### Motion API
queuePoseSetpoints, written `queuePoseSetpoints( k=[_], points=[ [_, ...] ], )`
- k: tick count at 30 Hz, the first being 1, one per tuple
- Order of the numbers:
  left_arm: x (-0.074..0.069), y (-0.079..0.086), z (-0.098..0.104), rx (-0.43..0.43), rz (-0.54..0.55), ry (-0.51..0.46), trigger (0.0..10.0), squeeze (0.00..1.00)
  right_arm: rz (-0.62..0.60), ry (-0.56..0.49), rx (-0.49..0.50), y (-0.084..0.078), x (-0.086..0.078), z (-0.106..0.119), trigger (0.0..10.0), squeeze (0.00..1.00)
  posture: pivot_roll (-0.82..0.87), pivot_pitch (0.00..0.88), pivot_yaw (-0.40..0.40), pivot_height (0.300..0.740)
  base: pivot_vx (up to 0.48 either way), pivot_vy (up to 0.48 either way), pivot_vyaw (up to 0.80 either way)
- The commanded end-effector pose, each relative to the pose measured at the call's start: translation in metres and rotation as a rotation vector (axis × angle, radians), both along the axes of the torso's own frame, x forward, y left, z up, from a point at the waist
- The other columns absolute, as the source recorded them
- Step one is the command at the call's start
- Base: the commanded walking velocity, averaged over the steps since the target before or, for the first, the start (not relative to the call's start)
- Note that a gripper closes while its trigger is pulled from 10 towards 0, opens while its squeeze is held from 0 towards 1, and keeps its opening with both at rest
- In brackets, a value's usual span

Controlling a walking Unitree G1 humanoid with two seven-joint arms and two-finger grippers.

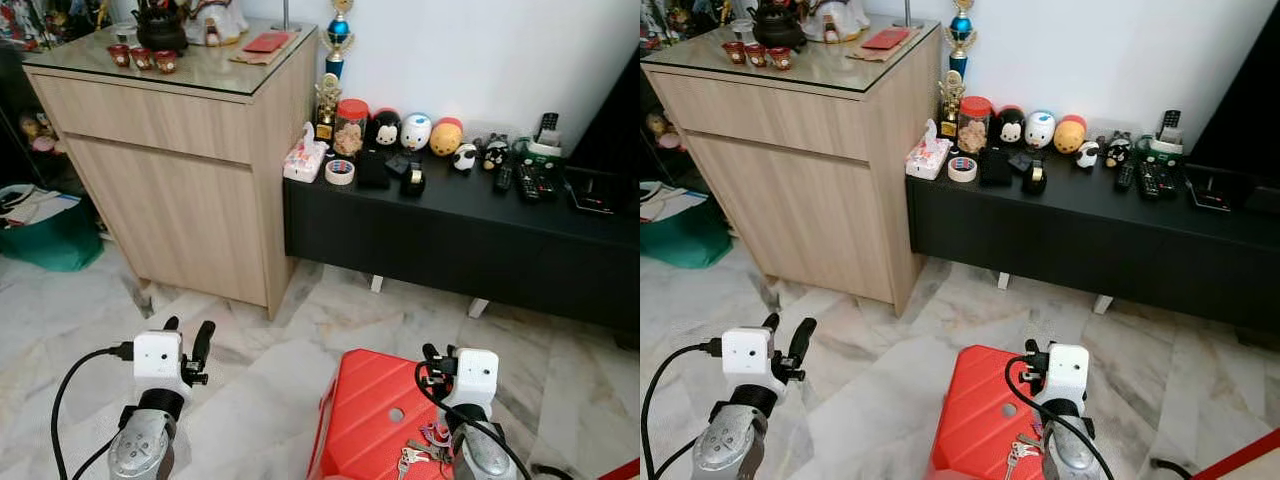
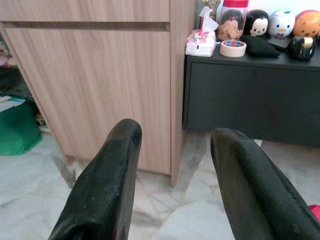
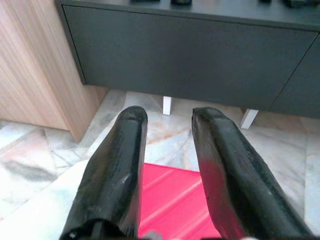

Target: Hang keys on a hook

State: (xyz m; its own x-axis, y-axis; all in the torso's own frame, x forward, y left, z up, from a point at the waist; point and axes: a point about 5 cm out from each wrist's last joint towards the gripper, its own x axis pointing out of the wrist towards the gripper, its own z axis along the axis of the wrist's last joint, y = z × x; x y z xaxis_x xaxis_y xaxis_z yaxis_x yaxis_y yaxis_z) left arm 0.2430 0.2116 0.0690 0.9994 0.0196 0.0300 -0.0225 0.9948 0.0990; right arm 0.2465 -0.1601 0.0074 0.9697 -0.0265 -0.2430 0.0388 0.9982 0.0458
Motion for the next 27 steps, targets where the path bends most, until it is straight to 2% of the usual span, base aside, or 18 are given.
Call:
queuePoseSetpoints(
  k=[1,9,15,27],
  points=[
    [0.0016,-0.0042,0.0012,-0.019,-0.007,0.002,10.0,0.0,0.005,0.011,-0.013,-0.0004,-0.001,-0.0005,10.0,0.0,0.07,0.0,-0.068,0.695,0.0,0.0,0.0],
    [0.0021,-0.0051,0.0023,-0.021,-0.006,0.009,10.0,0.0,0.029,0.007,-0.016,0.0026,-0.001,0.0008,10.0,0.0,0.07,0.0,-0.063,0.64,0.0,0.0,0.0],
    [0.0025,-0.0049,0.0029,-0.016,-0.001,0.009,10.0,0.0,0.025,-0.014,-0.001,0.0033,0.0012,0.0041,10.0,0.0,0.07,0.0,-0.063,0.64,0.0,0.0,0.0],
    [0.0057,-0.0088,0.0039,-0.021,-0.012,0.014,10.0,0.0,0.037,0.006,0.002,0.0028,0.0009,0.0012,10.0,0.0,0.07,0.0,-0.064,0.64,0.0,0.0,0.0]
  ],
)
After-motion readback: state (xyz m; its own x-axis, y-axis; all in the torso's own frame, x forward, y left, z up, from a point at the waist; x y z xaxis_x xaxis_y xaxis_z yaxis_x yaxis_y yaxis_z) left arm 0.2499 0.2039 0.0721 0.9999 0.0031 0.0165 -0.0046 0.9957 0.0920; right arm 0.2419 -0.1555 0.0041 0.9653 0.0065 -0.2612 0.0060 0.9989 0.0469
